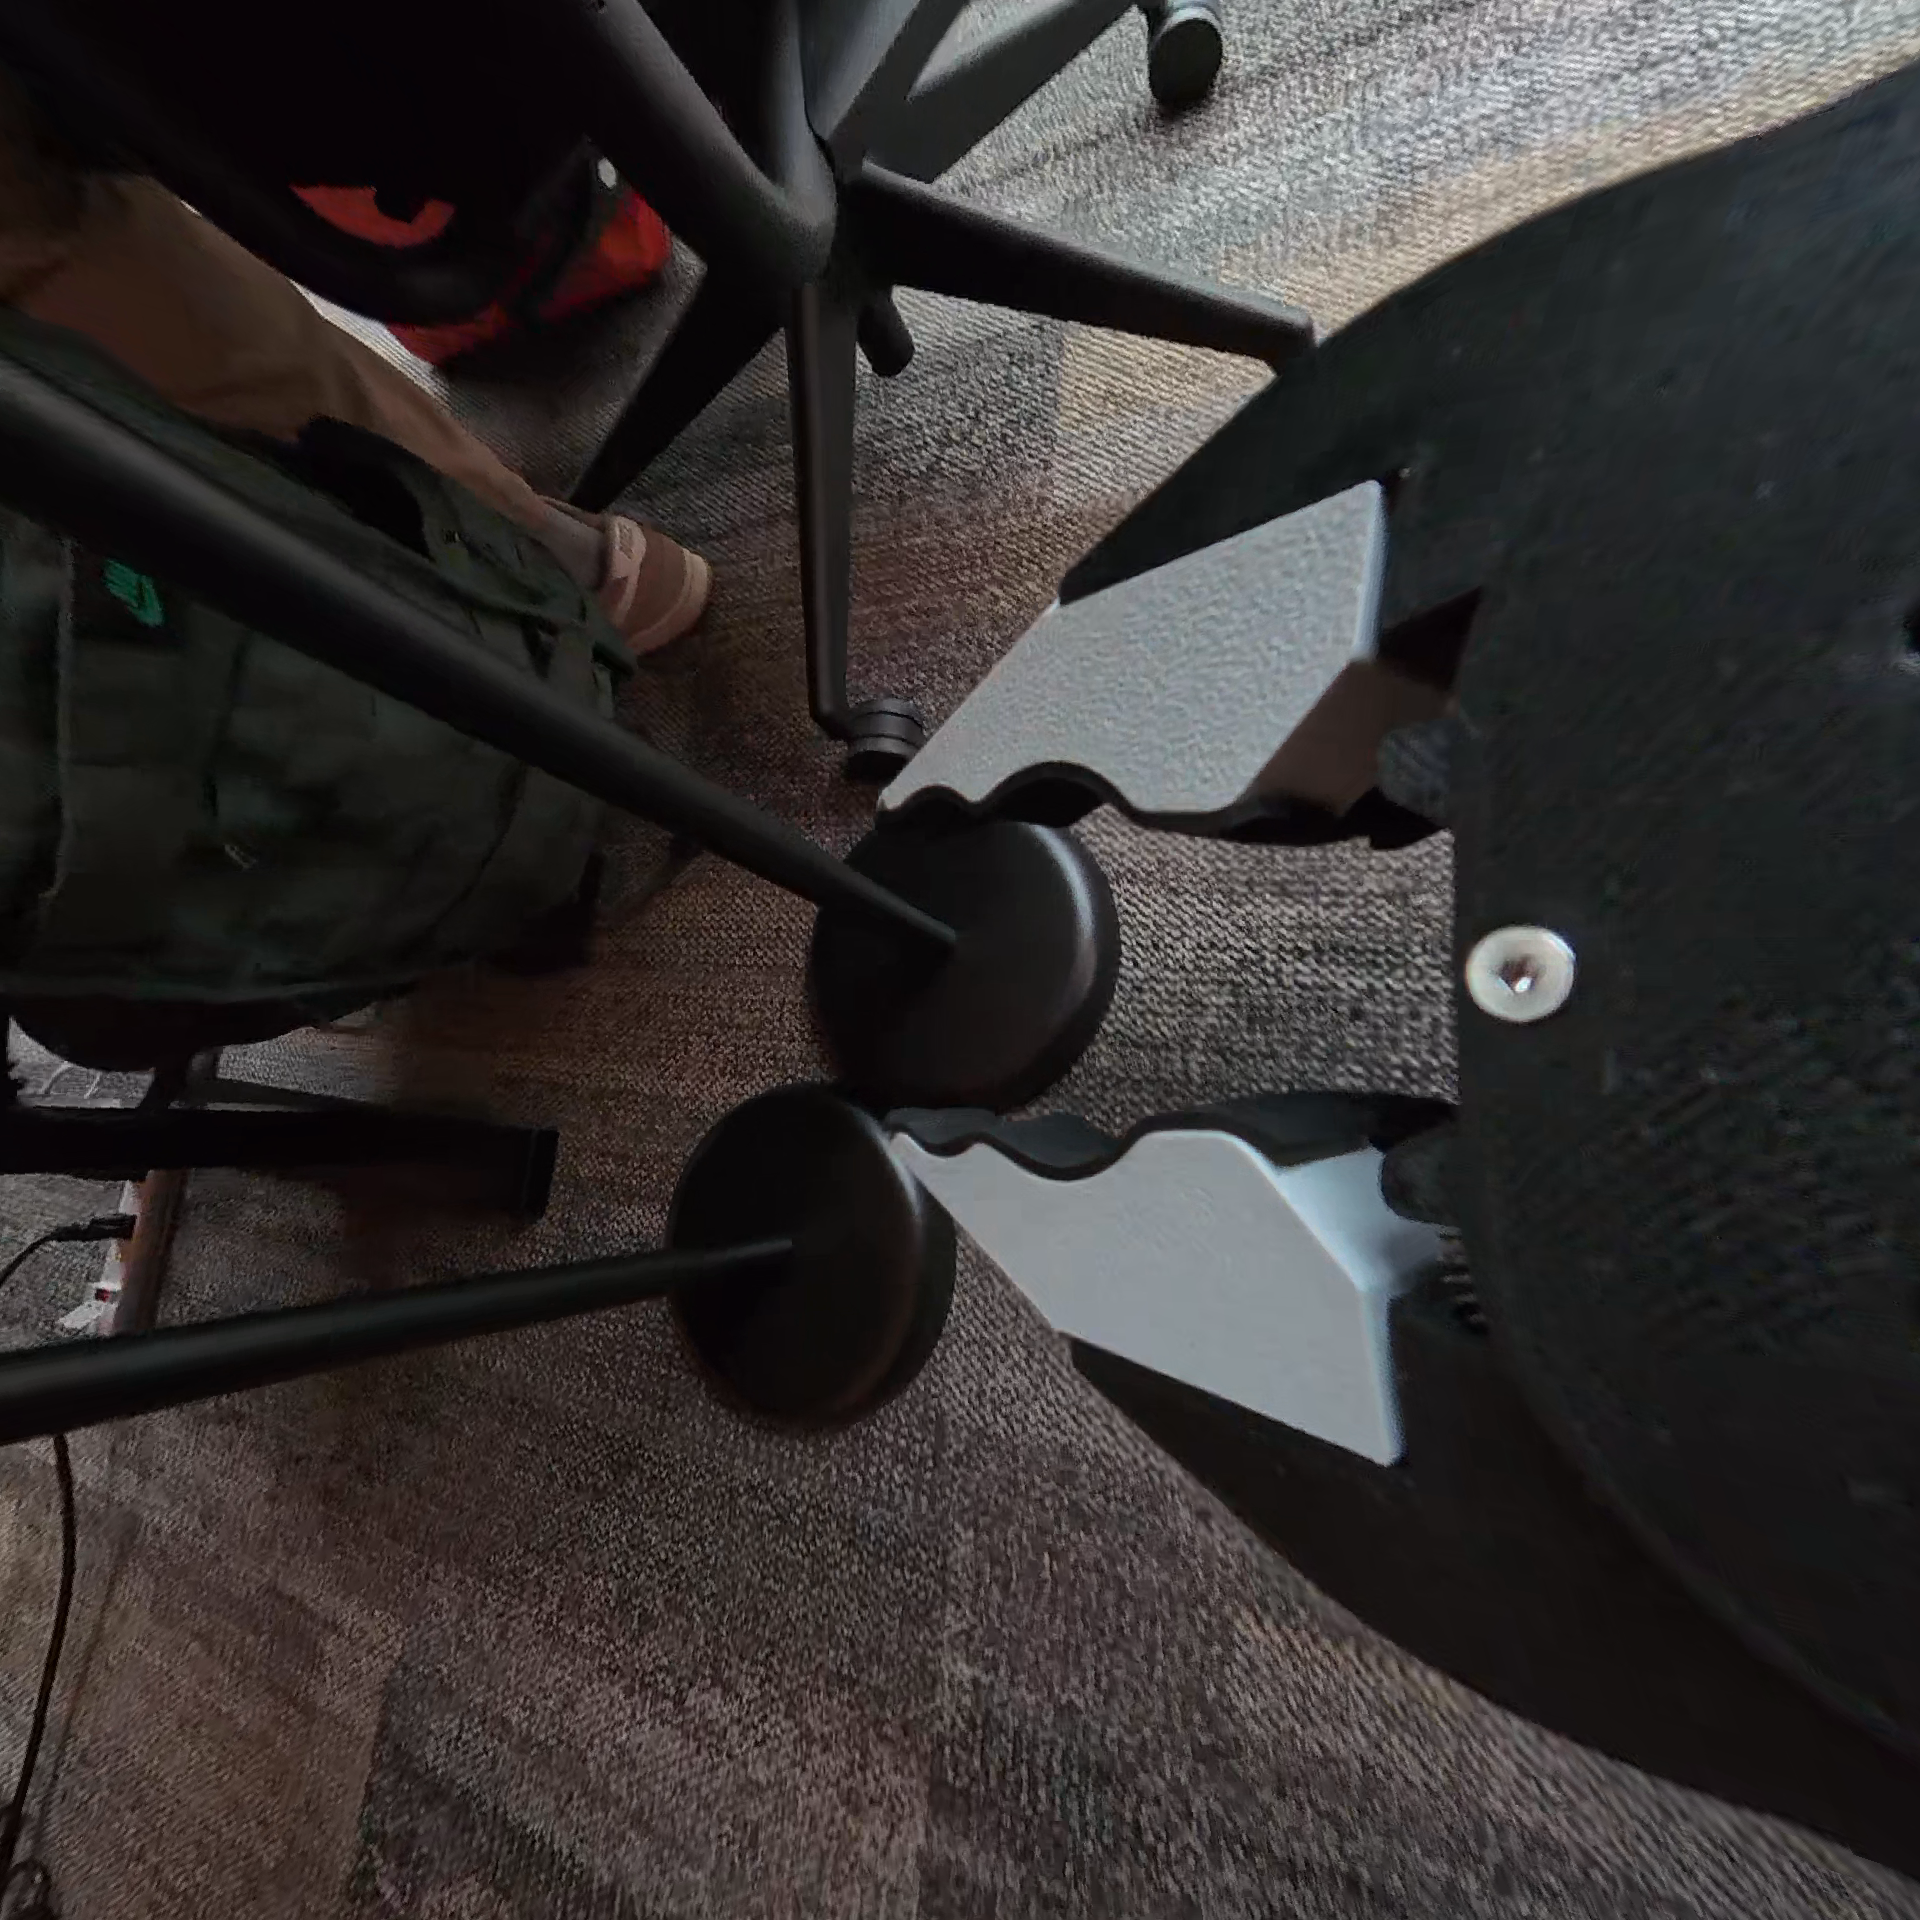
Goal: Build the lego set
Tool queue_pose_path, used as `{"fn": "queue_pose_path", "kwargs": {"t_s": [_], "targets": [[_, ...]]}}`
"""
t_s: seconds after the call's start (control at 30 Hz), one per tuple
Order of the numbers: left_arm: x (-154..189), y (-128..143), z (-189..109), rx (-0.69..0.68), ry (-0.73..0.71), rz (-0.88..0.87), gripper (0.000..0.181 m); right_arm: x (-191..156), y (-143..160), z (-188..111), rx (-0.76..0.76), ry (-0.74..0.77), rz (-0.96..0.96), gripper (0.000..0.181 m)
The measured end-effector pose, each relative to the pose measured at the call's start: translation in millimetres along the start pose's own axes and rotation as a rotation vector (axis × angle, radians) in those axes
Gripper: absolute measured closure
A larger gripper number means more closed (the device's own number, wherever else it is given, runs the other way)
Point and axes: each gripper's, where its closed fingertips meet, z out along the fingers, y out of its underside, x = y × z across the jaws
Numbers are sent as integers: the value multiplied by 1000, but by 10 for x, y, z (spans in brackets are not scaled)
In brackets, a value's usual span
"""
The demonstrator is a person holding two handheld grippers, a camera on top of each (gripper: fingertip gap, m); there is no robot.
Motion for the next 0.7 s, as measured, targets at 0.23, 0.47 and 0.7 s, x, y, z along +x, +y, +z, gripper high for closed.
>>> {"fn": "queue_pose_path", "kwargs": {"t_s": [0.23,0.47,0.7], "targets": [[-929,166,-285,59,-114,-86,132,299,246,566,-48,84,179,122],[-1352,-179,-479,195,-127,-157,131,586,232,909,-106,172,461,129],[-1524,-446,-396,238,-134,-105,128,343,-291,1064,15,134,446,135]]}}
